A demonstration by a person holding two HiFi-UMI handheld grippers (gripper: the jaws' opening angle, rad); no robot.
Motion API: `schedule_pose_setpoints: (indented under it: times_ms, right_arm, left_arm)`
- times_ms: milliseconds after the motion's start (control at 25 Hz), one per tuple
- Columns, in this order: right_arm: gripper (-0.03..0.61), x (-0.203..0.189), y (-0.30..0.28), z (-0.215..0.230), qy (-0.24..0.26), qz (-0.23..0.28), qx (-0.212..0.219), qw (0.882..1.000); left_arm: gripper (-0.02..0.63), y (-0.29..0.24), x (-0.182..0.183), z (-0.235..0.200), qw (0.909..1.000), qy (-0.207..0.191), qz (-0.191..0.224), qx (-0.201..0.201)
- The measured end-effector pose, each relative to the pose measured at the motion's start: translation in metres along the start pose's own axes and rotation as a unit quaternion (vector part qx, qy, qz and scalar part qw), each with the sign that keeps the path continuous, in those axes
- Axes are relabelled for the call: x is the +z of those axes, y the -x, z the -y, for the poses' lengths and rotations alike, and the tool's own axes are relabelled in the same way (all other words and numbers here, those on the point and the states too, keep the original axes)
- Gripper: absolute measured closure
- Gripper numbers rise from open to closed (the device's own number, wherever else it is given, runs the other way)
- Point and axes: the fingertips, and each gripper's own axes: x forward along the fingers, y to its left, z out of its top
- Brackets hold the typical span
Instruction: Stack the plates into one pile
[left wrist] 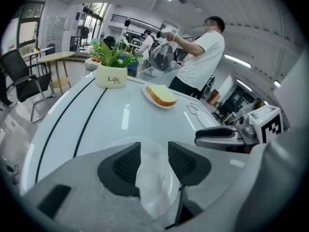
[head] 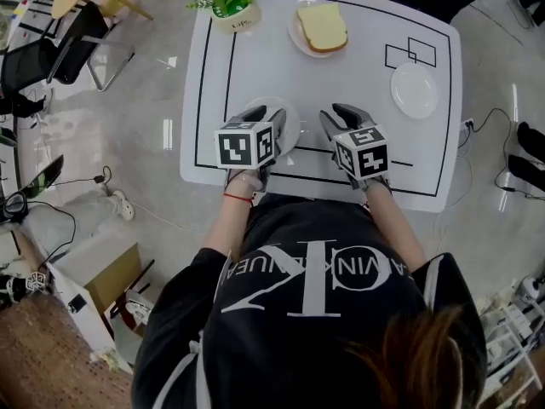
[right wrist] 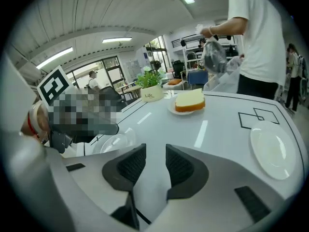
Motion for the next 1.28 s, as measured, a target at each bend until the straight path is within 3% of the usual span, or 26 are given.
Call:
schedule_pose_setpoints:
  times_ms: [560, 1280]
  right_arm:
    - [0.453, -0.036, 0.088, 0.129, -0.095, 0.053, -0.1, 0.989]
    - [0.454, -0.059, 0.14, 0.264, -0.144, 0.085, -0.139, 0.976]
  left_arm:
    - [0.43, -0.066, 0.012, 0.117, 0.9957, -0.056, -0.016, -0.072]
    - [0.433, -0.143, 0.024, 0.208, 0.9942, -0.059, -0.004, -0.09]
